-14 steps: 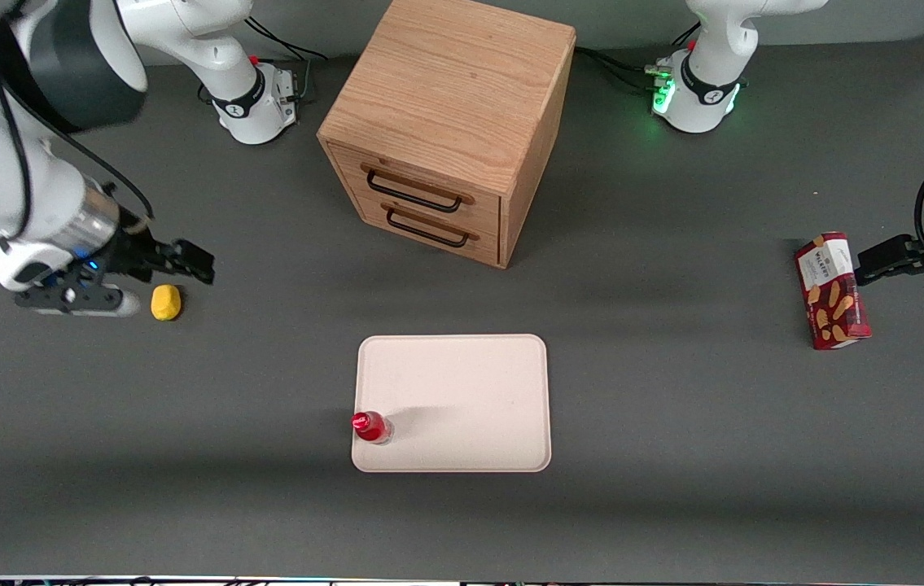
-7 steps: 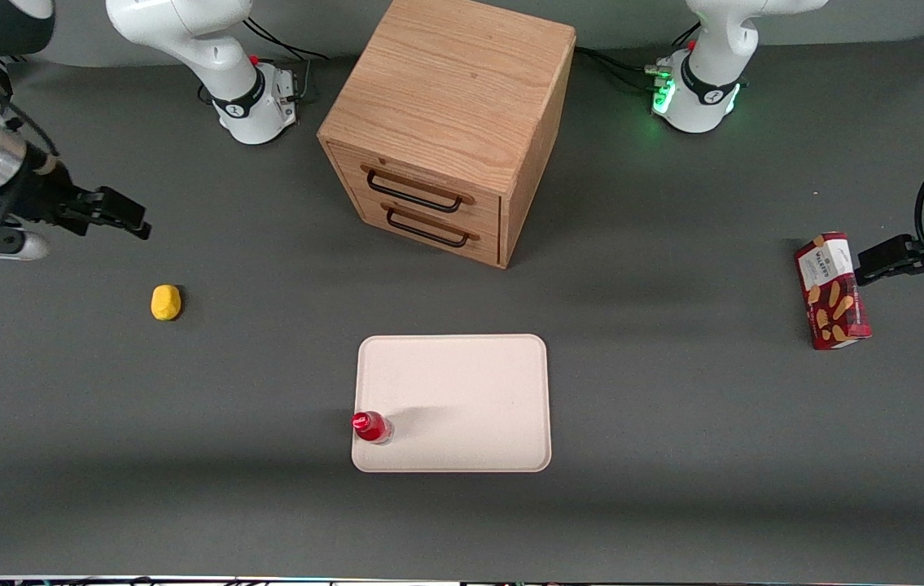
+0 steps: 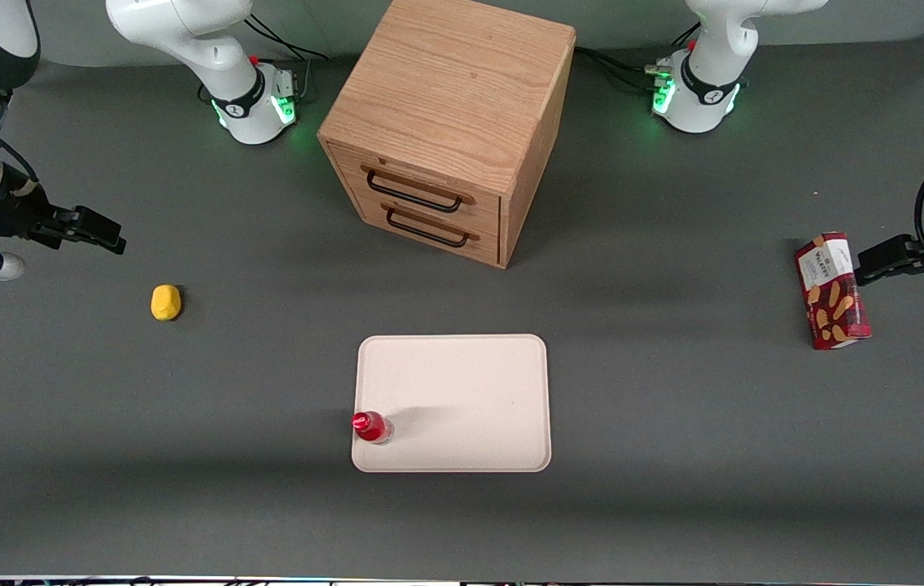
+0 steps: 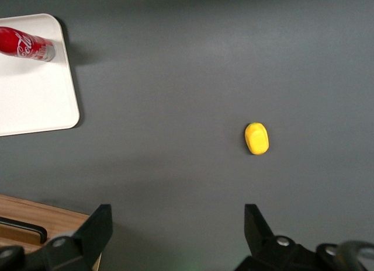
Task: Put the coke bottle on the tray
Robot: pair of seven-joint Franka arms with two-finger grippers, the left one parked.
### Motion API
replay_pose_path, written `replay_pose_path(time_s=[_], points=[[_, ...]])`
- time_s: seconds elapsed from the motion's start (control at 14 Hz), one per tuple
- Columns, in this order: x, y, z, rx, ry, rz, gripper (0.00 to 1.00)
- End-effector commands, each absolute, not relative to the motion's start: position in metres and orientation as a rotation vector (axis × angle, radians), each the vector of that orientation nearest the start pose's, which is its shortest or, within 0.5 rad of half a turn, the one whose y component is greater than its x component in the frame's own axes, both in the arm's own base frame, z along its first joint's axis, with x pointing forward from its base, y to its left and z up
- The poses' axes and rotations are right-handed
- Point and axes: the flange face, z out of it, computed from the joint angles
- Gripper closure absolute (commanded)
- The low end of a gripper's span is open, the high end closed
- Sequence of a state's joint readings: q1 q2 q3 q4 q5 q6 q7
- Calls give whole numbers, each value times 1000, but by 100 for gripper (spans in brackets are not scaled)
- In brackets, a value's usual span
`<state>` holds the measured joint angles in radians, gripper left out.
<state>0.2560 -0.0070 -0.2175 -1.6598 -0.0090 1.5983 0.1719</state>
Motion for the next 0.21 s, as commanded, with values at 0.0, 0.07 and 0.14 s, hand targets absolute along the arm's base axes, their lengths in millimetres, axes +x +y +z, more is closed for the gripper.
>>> replay_pose_path(time_s=[0.0, 0.07, 0.14], points=[[556, 19, 601, -3164, 198, 47, 0], [556, 19, 603, -3163, 198, 42, 0], [556, 19, 603, -3164, 193, 42, 0]])
